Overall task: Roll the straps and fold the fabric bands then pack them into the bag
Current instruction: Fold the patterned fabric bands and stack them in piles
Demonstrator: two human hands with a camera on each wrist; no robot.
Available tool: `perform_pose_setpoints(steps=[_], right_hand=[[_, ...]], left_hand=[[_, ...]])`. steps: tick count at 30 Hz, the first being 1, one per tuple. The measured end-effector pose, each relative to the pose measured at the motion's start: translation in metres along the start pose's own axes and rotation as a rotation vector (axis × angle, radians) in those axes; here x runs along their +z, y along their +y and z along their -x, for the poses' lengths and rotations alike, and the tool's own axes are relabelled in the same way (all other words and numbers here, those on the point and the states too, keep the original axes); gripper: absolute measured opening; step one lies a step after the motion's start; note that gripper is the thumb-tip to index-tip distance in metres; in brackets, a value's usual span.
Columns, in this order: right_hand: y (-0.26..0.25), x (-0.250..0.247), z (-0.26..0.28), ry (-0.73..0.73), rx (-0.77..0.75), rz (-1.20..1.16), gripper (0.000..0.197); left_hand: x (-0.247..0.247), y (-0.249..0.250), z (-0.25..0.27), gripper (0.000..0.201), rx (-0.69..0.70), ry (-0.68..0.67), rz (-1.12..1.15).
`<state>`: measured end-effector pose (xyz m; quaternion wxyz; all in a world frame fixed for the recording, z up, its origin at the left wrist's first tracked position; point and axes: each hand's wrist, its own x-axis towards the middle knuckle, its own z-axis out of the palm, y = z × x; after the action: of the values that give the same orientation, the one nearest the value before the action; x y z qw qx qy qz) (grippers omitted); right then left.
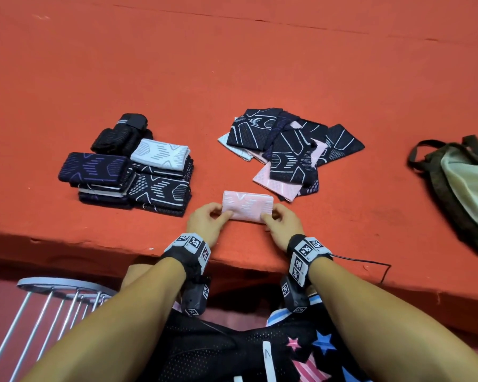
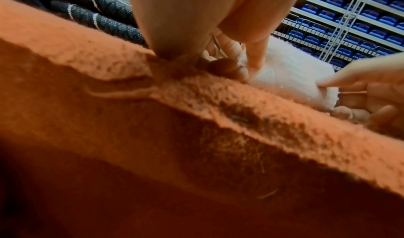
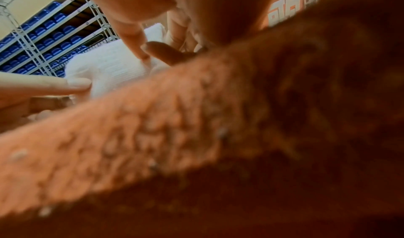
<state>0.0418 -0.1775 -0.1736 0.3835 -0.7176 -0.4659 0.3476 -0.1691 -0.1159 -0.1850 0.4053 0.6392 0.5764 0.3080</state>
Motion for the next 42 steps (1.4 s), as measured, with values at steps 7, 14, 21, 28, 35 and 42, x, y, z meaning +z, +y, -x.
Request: perform_pose_setpoints(steps=[7,14,21,28,35,42], right_hand=[[-0.003,0.002,-0.004,0.061,0.064,-0.051,0.013],[0.007,0.012,-0.014,0.16,0.107,0.052,0.023],[0.002,0.011,-0.019,0.137,0.14,0.124,0.033],[-0.008,0.006,-0.013,0.094,0.098,0.182,0.02],[-0.051,0.034,-0.001,0.014,-0.096,0.083,0.035],[-0.127,0.117,-0.009,-0.121,-0.205,-0.121,0.01]], left_hand=[[0.005,0.003,-0.004,0.017,-0.063,0.041,-0.059],[0.004,0.01,-0.012,0.036,-0.161,0.04,-0.073],[0.005,0.019,-0.015,0.033,-0.228,0.053,-0.15],[0.004,0.034,0.002,0.024,-0.132,0.051,-0.21],[-0.053,0.048,0.015,0.021,0.0,0.128,-0.066],[-0.146,0.03,0.002,0.012,-0.01,0.382,-0.142]])
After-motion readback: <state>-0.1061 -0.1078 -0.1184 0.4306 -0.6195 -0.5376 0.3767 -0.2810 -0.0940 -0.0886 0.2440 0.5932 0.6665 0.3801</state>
